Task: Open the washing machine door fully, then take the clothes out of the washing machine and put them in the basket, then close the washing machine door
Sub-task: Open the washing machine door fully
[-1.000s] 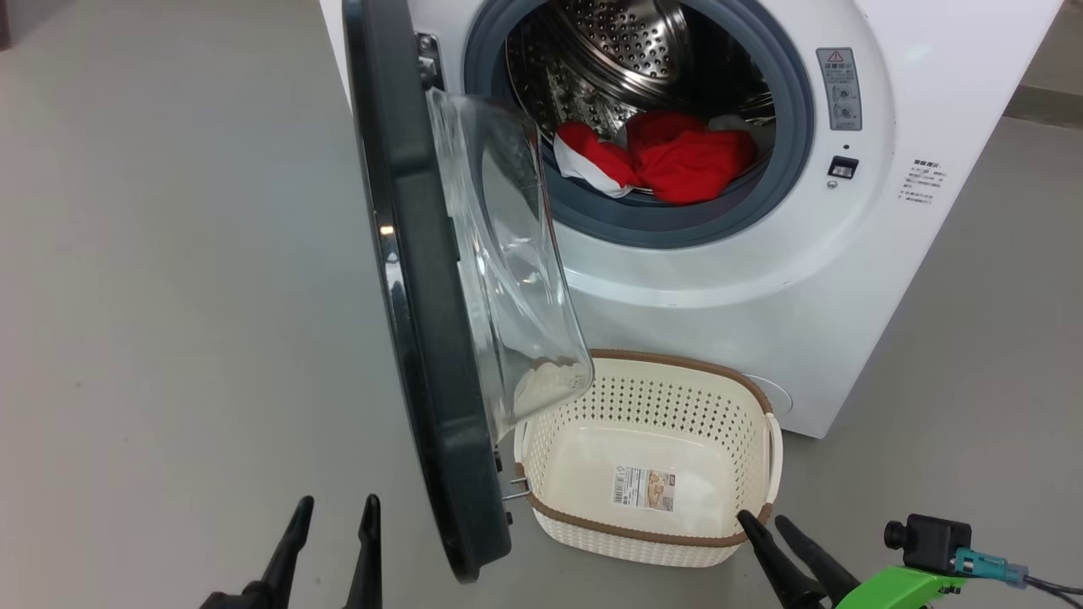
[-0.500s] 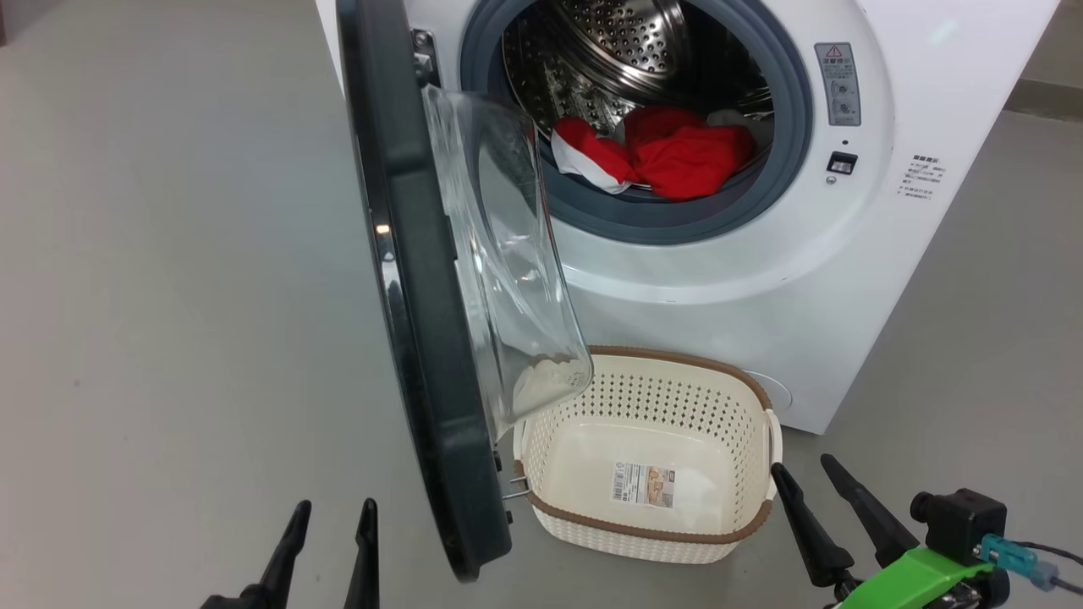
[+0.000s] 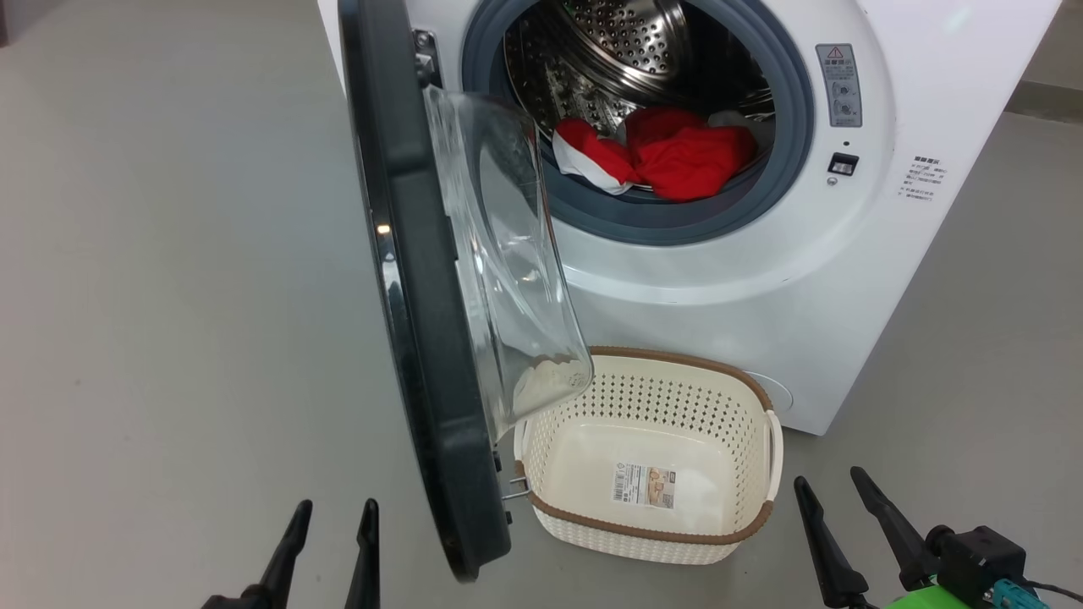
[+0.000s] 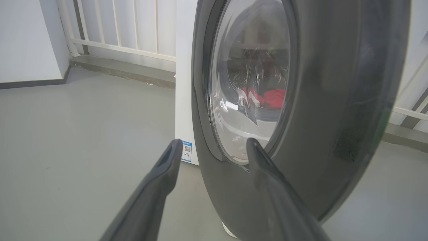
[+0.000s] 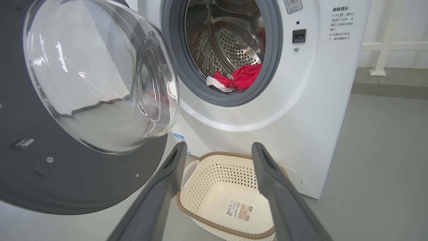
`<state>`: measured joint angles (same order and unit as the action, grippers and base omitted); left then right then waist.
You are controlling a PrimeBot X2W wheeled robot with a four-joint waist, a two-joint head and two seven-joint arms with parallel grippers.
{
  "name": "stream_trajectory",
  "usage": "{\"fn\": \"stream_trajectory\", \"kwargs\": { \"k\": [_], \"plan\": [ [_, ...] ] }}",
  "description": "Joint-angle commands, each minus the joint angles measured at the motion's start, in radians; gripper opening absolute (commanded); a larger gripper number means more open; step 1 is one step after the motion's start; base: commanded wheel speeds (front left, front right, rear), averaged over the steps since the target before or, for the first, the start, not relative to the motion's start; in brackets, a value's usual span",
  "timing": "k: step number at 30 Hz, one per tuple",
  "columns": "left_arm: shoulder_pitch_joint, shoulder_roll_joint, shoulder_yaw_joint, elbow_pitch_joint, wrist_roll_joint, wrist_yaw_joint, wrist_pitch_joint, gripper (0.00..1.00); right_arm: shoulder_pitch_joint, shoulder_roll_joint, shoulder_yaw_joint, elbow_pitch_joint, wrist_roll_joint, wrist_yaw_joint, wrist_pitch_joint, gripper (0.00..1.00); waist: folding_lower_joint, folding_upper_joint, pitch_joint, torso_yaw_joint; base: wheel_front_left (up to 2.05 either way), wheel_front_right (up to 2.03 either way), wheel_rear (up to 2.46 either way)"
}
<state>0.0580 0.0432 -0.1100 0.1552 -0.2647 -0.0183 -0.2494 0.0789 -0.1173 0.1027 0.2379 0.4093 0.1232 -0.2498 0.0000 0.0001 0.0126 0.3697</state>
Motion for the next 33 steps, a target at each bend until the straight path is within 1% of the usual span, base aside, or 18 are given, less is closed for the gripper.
{"fn": "stream_trajectory", "kwargs": {
  "k": [1,6,17,18,19,20,23,26,30,33],
  "plan": [
    [-0.018,0.007,0.032,-0.023,0.008,-0.002,-0.012,1.0,-0.008,-0.003,0.008,-0.027,-0.019,0.008,-0.012,1.0,0.0,-0.0001,0.001,0.001,0.0,0.0,0.0],
    [-0.018,0.007,0.032,-0.025,0.008,-0.001,-0.012,1.0,-0.001,0.011,-0.001,-0.023,-0.02,0.008,-0.012,1.0,0.0,-0.0001,0.002,0.001,0.0,0.0,0.0],
    [-0.023,0.007,0.035,-0.027,0.005,-0.002,-0.012,1.0,-0.001,0.011,-0.009,-0.032,-0.036,0.008,-0.012,1.0,0.0,-0.0001,0.006,0.0,0.0,0.0,0.0],
    [-0.024,0.007,0.036,-0.028,0.003,-0.002,-0.012,0.93,-0.001,0.011,-0.009,-0.032,-0.037,0.008,-0.012,1.0,0.0,-0.0001,0.007,0.0,0.0,0.0,0.0],
    [-0.025,0.007,0.036,-0.028,-0.002,-0.002,-0.012,0.36,-0.001,0.011,-0.01,-0.032,-0.038,0.008,-0.012,1.0,0.0,-0.0001,0.007,0.0,0.0,0.0,0.0],
    [-0.026,0.007,0.038,-0.029,-0.008,-0.002,-0.012,0.0,-0.001,0.01,-0.01,-0.033,-0.039,0.008,-0.012,1.0,0.0,-0.0001,0.008,-0.001,0.0,0.0,0.0],
    [-0.04,0.007,0.049,-0.052,-0.015,-0.002,-0.012,0.0,-0.001,0.01,-0.013,-0.035,-0.045,0.008,-0.012,1.0,0.0,-0.0001,0.01,-0.001,0.0,0.0,0.0],
    [-0.064,0.007,0.064,-0.104,-0.02,0.003,-0.012,0.0,-0.002,0.01,-0.016,-0.037,-0.051,0.008,-0.012,1.0,0.0,-0.0001,0.015,-0.001,0.0,0.0,0.0],
    [-0.11,0.007,0.084,-0.223,-0.031,0.021,-0.012,0.0,-0.005,0.007,-0.02,-0.039,-0.054,0.008,-0.012,1.0,0.0,-0.0001,0.024,-0.003,0.0,0.0,0.0],
    [-0.141,0.007,0.068,-0.335,-0.027,0.026,-0.012,0.0,-0.009,0.005,-0.023,-0.041,-0.058,0.008,-0.012,1.0,0.0,-0.0001,0.029,-0.007,0.0,0.0,0.0]
  ]
}}
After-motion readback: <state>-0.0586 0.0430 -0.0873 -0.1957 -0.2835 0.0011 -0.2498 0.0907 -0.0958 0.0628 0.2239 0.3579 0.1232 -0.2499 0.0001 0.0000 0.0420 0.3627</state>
